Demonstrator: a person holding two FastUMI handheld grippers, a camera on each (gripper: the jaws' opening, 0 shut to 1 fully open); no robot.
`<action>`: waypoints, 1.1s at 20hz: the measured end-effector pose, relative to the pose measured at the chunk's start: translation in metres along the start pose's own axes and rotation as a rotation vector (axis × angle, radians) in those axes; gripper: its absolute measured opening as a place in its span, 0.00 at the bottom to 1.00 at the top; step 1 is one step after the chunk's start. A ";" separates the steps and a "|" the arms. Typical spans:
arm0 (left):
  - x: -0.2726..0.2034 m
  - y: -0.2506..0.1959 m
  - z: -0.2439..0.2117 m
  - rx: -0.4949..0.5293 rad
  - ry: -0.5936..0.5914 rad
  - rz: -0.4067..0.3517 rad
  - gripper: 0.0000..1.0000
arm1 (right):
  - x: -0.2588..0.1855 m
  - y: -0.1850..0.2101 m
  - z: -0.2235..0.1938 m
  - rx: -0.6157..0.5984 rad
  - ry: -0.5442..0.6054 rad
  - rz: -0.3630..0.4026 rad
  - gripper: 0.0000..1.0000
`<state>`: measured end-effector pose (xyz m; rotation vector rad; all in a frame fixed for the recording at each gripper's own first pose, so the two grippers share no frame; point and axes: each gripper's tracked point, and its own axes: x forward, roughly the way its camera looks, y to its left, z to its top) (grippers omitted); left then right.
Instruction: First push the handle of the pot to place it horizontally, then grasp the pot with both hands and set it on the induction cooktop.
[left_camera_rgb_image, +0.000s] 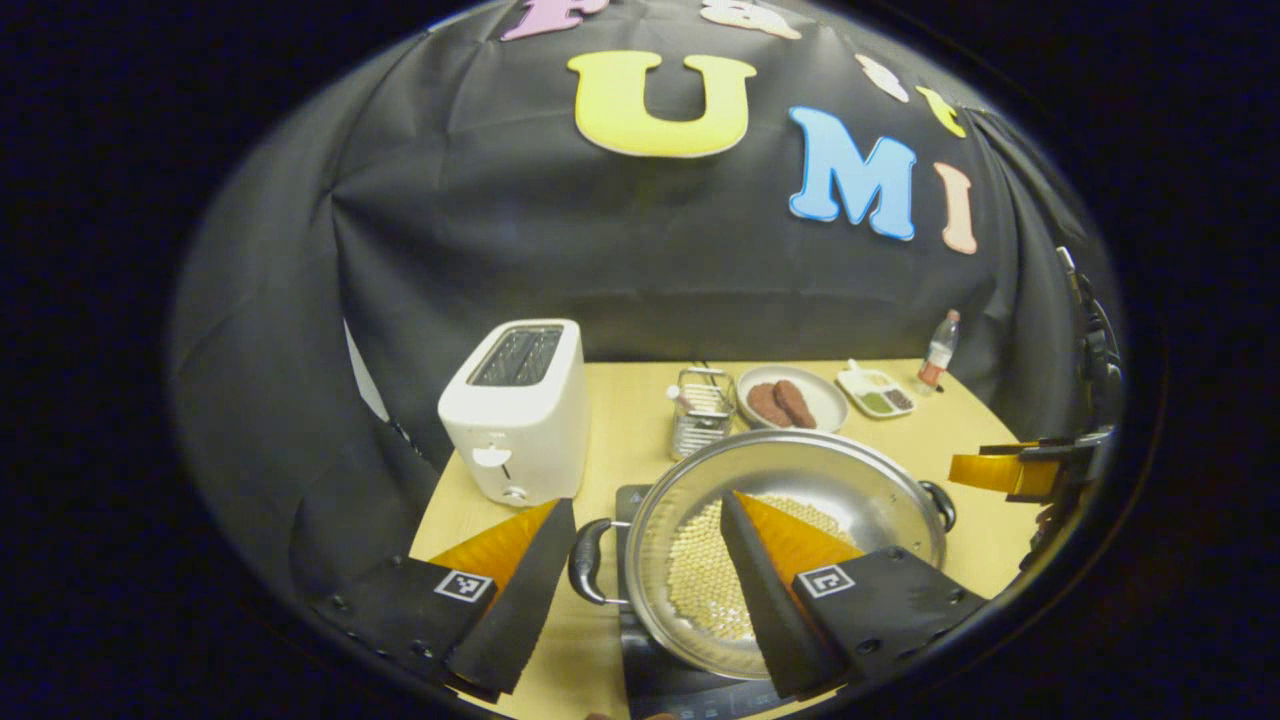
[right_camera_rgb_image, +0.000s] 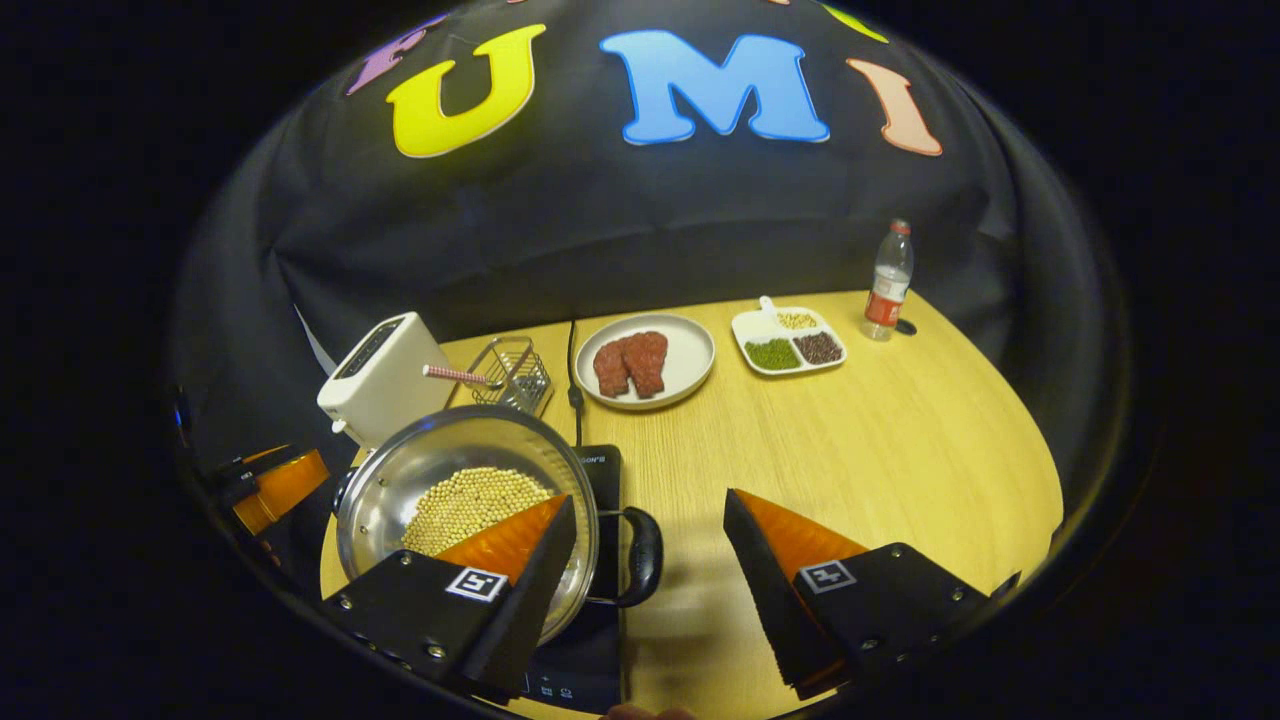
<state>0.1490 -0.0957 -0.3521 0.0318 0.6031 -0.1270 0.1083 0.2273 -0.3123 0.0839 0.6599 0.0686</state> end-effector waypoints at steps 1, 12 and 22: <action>-0.011 -0.011 0.014 -0.001 -0.037 0.003 0.95 | -0.010 -0.005 0.012 -0.012 -0.036 0.006 0.91; -0.122 -0.201 0.153 -0.025 -0.364 -0.036 0.92 | -0.151 -0.105 0.142 -0.072 -0.422 0.019 0.90; -0.206 -0.321 0.237 -0.027 -0.578 -0.044 0.99 | -0.238 -0.190 0.204 -0.049 -0.587 0.007 0.90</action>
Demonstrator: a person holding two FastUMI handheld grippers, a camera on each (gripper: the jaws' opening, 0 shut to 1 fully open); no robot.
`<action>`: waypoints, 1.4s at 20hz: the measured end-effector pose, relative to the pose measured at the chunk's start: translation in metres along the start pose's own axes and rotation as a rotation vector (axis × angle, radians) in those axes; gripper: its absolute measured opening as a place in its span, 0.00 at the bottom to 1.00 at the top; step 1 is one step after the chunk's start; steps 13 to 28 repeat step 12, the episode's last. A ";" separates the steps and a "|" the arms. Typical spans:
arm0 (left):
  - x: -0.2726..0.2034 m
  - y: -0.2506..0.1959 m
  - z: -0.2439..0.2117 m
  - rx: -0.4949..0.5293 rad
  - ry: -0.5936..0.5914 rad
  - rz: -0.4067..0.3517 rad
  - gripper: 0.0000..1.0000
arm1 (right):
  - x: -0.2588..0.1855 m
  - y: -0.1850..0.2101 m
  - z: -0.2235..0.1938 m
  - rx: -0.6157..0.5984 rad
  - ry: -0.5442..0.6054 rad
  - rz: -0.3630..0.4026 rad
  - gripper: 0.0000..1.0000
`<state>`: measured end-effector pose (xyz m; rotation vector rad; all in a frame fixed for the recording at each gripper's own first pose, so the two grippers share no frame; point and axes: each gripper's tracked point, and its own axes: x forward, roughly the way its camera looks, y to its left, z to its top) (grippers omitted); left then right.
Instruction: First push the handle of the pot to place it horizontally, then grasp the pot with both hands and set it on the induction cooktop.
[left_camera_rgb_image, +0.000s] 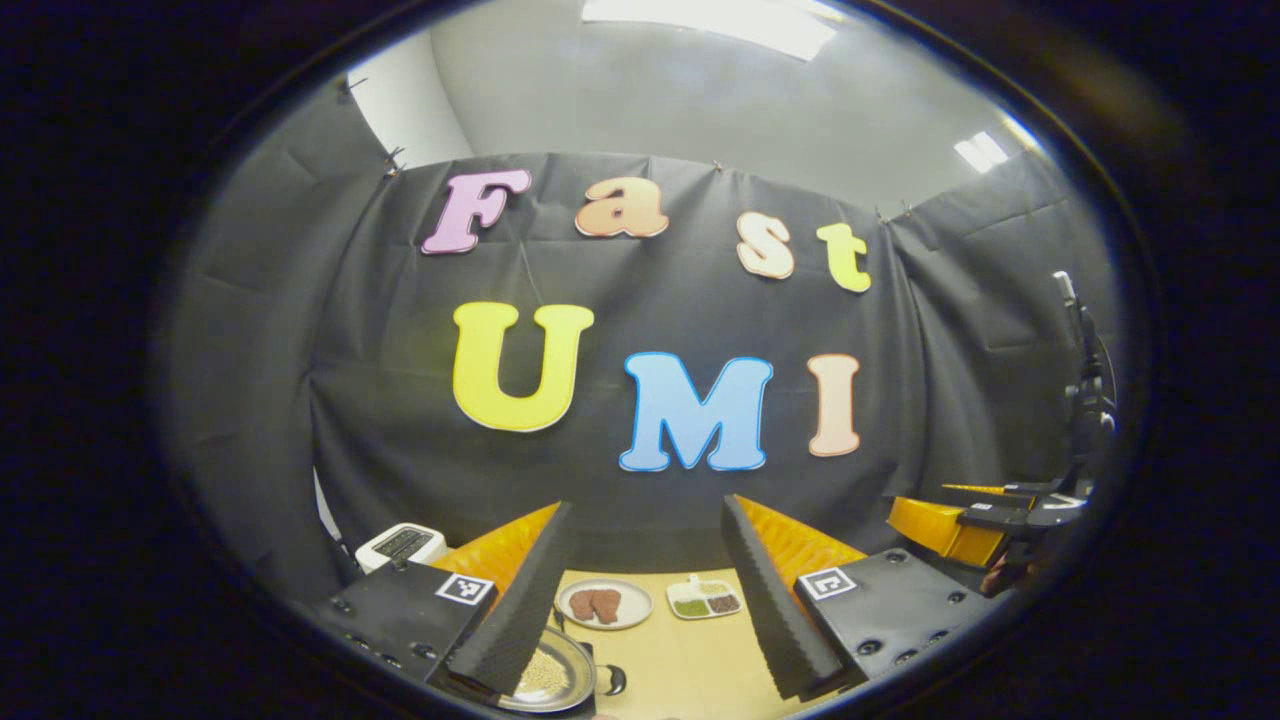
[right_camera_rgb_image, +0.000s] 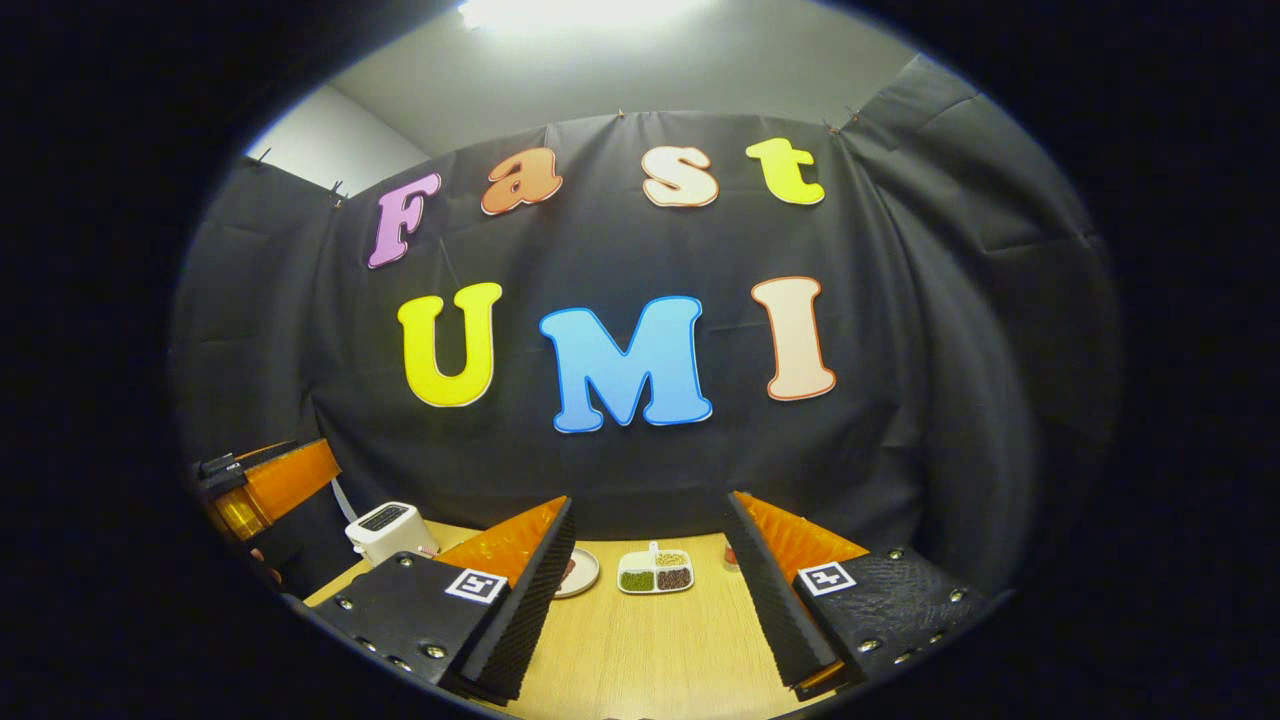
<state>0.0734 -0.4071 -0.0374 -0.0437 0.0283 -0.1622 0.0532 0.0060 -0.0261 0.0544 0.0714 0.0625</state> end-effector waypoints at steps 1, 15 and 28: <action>-0.002 -0.005 0.006 0.016 -0.006 0.007 0.97 | -0.002 -0.004 0.008 -0.001 -0.015 0.005 0.90; -0.026 -0.033 0.011 0.079 -0.001 0.021 0.99 | -0.023 -0.020 0.029 -0.003 -0.067 0.010 0.90; -0.026 -0.033 0.011 0.079 -0.001 0.021 0.99 | -0.023 -0.020 0.029 -0.003 -0.067 0.010 0.90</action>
